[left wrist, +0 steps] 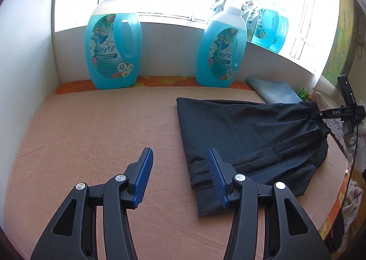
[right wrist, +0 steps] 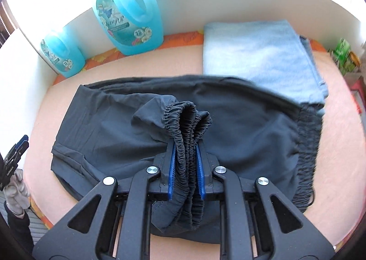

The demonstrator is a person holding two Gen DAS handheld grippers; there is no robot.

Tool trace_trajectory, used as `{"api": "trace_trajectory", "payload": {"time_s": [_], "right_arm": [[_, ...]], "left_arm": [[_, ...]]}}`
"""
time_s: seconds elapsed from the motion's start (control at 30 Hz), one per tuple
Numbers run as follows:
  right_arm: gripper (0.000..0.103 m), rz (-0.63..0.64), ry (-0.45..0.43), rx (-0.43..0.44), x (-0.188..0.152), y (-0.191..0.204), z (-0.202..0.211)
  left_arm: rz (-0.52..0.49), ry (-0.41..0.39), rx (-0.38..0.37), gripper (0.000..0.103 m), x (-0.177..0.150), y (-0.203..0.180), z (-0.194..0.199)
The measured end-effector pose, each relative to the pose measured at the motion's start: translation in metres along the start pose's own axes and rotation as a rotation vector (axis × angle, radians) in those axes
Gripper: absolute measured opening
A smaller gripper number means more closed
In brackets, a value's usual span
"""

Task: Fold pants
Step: 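Pull both open tools back from the folded pants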

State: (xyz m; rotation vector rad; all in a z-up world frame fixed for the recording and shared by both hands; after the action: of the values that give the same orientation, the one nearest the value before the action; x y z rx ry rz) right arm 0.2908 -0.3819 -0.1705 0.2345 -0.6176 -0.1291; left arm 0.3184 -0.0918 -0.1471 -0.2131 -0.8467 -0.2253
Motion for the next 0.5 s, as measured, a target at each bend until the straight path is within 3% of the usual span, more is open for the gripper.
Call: {"api": "trace_trajectory", "payload": {"time_s": [0.2, 0.33, 0.5], "right_arm": [[0.017, -0.018, 0.002, -0.12, 0.015, -0.054, 0.009], [0.017, -0.092, 0.032, -0.082, 0.006, -0.086, -0.003], [0.017, -0.125, 0.065, -0.105, -0.003, -0.11, -0.021]], "left_arm": [[-0.057, 0.011, -0.056, 0.048, -0.004, -0.03, -0.005], [-0.1, 0.03, -0.085, 0.048, -0.011, -0.052, -0.013], [-0.123, 0.055, -0.099, 0.048, -0.016, -0.065, -0.023]]}}
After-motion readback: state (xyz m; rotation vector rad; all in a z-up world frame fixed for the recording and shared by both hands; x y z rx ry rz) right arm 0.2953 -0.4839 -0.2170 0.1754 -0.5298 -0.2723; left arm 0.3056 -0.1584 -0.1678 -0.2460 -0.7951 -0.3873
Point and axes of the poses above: each gripper's, at about its wrist camera, not at the fingertips, and z roughly against the way its jaws point, y to its left, x to its top, the point moved 10 cm from there along -z, roughly the way its jaws point, and after that the axes turned 6 degrees about x, right-handed, at the moved point
